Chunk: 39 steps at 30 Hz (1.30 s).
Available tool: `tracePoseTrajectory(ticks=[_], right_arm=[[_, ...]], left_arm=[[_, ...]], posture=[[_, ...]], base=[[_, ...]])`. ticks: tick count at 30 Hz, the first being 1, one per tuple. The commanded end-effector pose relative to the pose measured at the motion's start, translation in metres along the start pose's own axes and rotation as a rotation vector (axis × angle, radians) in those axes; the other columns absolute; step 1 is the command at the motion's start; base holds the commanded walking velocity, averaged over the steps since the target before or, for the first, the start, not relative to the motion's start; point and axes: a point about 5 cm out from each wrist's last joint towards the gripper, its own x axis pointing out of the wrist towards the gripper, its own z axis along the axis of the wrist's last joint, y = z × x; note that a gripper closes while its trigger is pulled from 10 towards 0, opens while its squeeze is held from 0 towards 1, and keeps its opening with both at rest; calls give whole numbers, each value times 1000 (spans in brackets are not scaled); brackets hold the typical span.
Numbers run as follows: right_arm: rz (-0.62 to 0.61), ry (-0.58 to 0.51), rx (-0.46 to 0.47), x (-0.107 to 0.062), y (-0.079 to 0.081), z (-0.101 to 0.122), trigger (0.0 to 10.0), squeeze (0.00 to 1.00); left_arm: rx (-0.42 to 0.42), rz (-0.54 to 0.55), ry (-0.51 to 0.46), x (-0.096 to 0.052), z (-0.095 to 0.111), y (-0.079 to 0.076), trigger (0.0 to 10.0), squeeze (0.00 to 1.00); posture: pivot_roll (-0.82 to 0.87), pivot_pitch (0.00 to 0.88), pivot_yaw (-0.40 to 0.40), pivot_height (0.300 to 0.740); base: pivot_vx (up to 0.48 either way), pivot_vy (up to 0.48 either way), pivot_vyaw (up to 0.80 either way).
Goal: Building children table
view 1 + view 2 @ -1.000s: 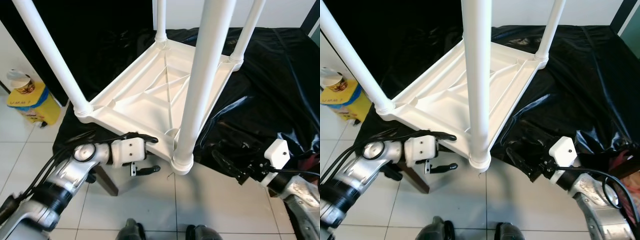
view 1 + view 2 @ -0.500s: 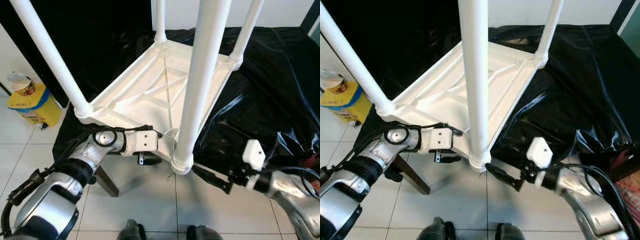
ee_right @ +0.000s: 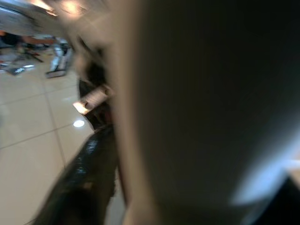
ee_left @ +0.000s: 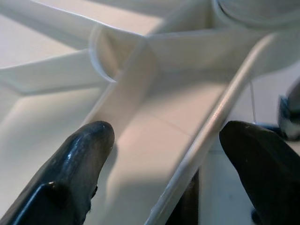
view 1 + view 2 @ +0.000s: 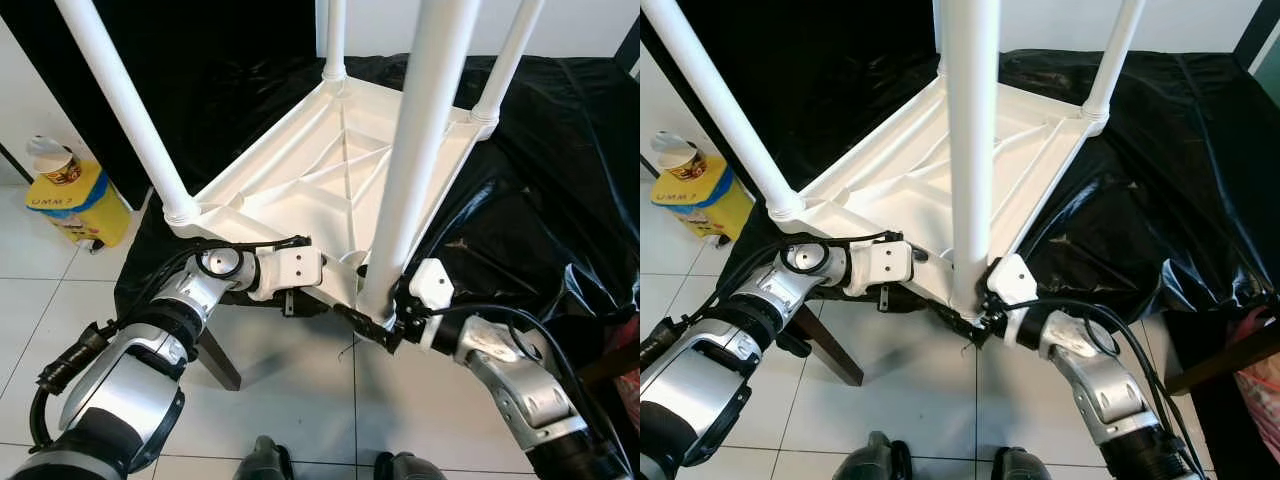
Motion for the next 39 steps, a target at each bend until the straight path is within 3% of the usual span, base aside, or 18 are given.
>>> tracePoseTrajectory(ticks=[1,6,8,11,14,21,24,28,37,38,39], right_arm=[[-19,27,1,-4,-4,-6,0,0],[-135,59,-25,-18,-35,-11,0,0],[-155,60,-27,-19,-38,-12,0,0],[-264,61,-25,-23,-44,-14,0,0],[-282,62,-27,-24,-45,-15,0,0],[-640,75,51,-27,-32,-25,0,0],[-658,66,49,-27,-32,-25,0,0],[-946,75,106,-17,-29,-31,0,0],[-1034,79,144,-1,-21,-32,275,0],[-1016,77,137,1,-18,-31,10000,0],[-1005,66,132,2,-16,-30,10000,0]], left_arm=[[-8,277,-78,-11,12,25,10000,0],[-157,347,-262,-35,23,37,10000,0],[-173,364,-287,-39,24,38,10000,0],[-257,476,-381,-52,28,39,10000,0],[-273,493,-395,-54,29,39,10000,0],[-450,649,-486,-51,34,19,10000,0],[-461,651,-487,-51,34,18,10000,0],[-546,736,-461,-43,29,12,10000,0],[-640,816,-454,-39,28,6,10000,0],[-641,833,-440,-39,28,4,10000,0],[-643,849,-426,-38,27,2,10000,0]], posture=[[-39,123,25,740],[-38,116,19,740],[-38,116,19,740],[-34,115,11,740],[-34,115,11,740],[-40,114,6,740],[-40,114,6,740],[-51,107,15,740],[-40,98,14,740],[-37,92,13,740],[-35,89,11,740]], base=[[0,0,0],[0,0,0],[0,0,0],[0,0,0],[0,0,0],[0,0,0],[0,0,0],[0,0,0],[0,0,0],[0,0,0],[0,0,0]])
